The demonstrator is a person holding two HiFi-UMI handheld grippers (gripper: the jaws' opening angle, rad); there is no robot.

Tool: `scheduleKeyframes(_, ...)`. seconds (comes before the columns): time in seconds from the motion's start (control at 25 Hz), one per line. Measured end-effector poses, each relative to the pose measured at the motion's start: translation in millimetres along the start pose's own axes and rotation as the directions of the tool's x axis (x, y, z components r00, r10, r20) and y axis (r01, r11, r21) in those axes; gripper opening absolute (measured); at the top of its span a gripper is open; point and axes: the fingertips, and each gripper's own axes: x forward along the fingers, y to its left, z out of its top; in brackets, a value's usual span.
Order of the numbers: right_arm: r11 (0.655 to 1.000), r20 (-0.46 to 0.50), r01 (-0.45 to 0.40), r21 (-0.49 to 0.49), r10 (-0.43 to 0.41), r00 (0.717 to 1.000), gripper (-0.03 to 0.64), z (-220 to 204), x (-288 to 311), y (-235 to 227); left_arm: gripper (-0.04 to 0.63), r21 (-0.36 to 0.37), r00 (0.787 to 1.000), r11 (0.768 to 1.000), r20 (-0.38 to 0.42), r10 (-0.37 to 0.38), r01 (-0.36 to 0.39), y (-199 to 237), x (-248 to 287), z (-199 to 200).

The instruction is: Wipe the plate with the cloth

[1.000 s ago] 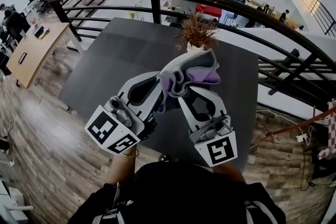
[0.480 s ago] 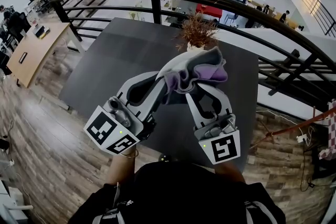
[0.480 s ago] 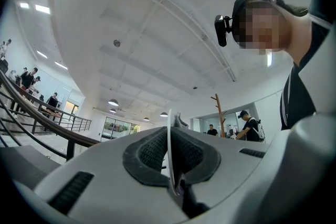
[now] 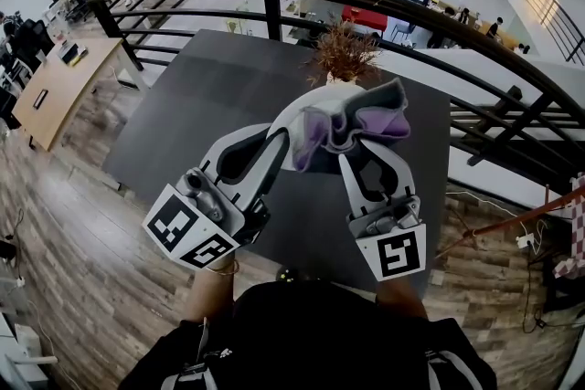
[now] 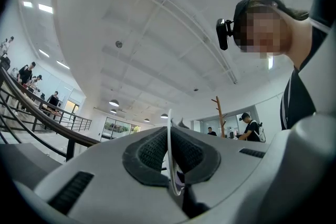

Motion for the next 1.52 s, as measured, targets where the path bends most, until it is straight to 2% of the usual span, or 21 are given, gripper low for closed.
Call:
scheduleKeyframes(0.84,0.994,-0.035,0.106,-0.018,-0.106,0.994,0.072,-13,-20,-35,0.017,-0.007,1.000,1.000,0.019,0.004,-0.004,-2,-2,4)
scheduleKeyframes(1.32,0.986,-0.102,0.169,-0.003,-0.168,0.981,0.072,-24,-27,-49,0.017,-0.021,1.000,1.000,0.010,0.019,-0.019,8,-11,5)
scheduleKeyframes(1.4,0.981,-0.094,0.192,0.028,-0.189,0.978,0.072,-24,-31,-53,0.017,-0.006,1.000,1.000,-0.003,0.023,-0.023,8,-13,2)
scheduleKeyframes(1.52,0.974,-0.102,0.216,0.071,-0.208,0.973,0.072,-27,-37,-57,0.017,0.068,0.998,0.997,-0.053,0.046,-0.042,8,-15,-6)
